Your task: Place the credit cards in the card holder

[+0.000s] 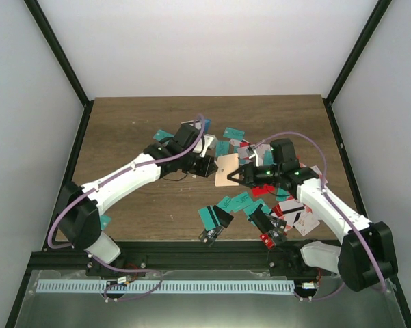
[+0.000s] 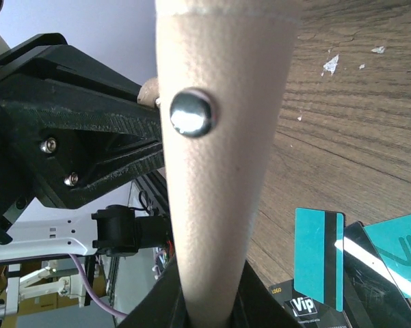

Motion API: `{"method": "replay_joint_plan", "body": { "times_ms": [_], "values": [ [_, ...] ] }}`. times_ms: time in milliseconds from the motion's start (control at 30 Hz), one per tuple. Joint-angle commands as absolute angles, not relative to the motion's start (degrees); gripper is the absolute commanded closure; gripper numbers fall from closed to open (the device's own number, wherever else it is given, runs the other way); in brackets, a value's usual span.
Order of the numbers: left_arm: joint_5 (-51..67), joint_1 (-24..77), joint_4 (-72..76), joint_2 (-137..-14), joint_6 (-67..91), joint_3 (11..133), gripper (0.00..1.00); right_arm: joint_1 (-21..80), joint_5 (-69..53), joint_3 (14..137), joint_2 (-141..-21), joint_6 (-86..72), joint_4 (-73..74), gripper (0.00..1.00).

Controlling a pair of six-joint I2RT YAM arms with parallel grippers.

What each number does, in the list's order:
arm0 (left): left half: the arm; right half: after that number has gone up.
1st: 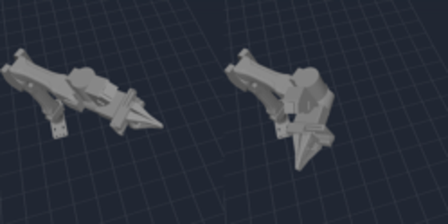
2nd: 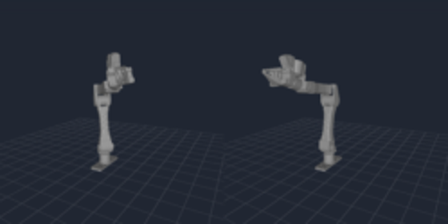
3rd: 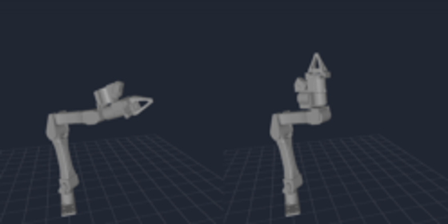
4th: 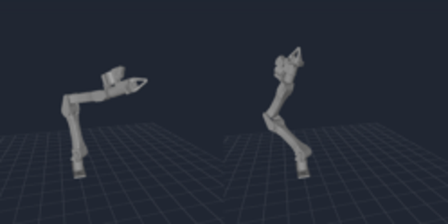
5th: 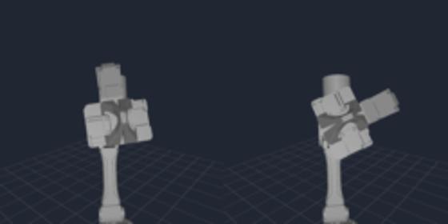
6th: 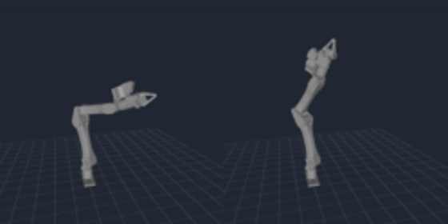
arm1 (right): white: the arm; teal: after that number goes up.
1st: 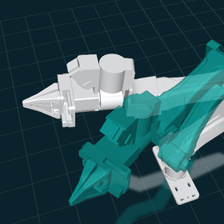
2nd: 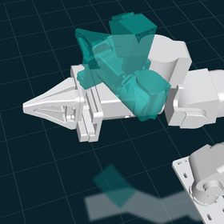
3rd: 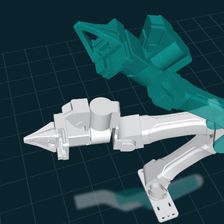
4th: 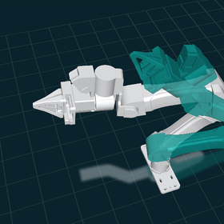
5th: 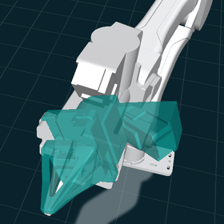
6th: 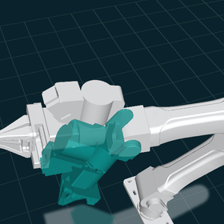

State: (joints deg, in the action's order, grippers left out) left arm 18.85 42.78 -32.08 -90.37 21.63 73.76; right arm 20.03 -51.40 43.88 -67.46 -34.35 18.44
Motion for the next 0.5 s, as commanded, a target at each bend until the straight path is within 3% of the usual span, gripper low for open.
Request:
{"method": "replay_joint_plan", "body": {
  "times_ms": [0, 467],
  "values": [
    [17.88, 43.02, -29.61, -89.09, 22.06, 72.42, 0.96, 19.97, -53.57, 45.24, -68.26, -32.3, 18.96, 0.99],
    [12.72, 42.09, -26.79, -86.42, 19.72, 61.44, 0.96, 25.17, -48.87, 35.36, -75.75, -41.72, -1.99, 0.97]
  ]
}}
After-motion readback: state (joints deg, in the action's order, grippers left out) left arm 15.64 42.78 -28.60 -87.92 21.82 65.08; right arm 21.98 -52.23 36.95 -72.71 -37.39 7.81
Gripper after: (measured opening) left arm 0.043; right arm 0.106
